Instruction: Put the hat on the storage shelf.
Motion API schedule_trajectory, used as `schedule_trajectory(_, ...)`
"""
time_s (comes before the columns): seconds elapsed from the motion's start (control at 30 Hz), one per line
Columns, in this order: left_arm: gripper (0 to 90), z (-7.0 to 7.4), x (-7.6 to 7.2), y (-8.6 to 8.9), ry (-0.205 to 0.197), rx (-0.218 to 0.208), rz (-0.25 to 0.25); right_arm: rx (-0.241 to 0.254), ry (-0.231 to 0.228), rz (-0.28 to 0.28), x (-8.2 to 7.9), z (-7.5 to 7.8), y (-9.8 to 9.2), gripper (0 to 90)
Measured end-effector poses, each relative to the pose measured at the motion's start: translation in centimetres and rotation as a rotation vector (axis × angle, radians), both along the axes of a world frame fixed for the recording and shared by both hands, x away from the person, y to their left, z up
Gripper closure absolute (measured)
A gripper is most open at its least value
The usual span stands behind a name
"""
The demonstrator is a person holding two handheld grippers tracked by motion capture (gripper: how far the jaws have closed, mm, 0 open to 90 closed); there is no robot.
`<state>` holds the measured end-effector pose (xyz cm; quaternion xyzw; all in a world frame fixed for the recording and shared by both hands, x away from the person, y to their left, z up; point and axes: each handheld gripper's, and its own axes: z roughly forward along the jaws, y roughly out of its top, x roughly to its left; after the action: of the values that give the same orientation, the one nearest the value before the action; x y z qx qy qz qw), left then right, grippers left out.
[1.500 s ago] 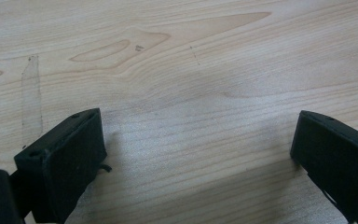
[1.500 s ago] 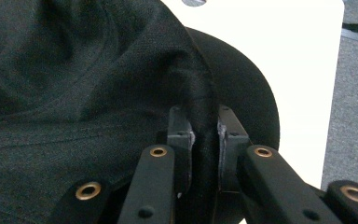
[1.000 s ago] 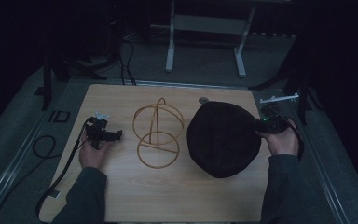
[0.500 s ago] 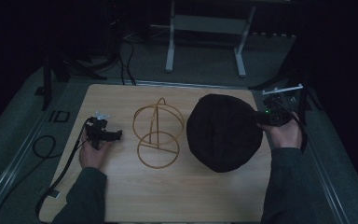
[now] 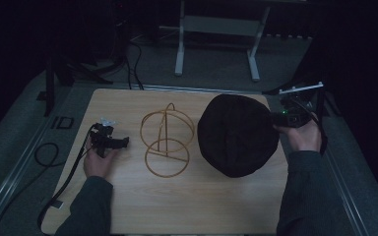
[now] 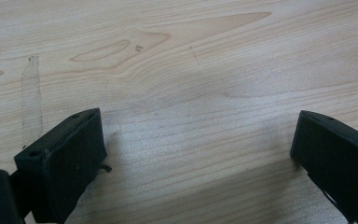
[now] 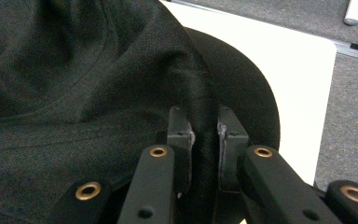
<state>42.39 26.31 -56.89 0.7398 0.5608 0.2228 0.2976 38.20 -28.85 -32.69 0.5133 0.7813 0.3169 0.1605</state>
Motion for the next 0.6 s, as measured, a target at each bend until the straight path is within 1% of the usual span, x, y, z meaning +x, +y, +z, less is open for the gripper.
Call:
schedule_trajectory(0.33,2.6,0.0,0.0,0.0,0.002,0.000,-0.001,0.029,-0.013,0.010,0.3,1.1,0.1,79.7)
schedule_trajectory(0.6,2.6,0.0,0.0,0.0,0.002,0.000,-0.001,0.037,-0.021,0.027,0.5,2.2,0.5,79.8)
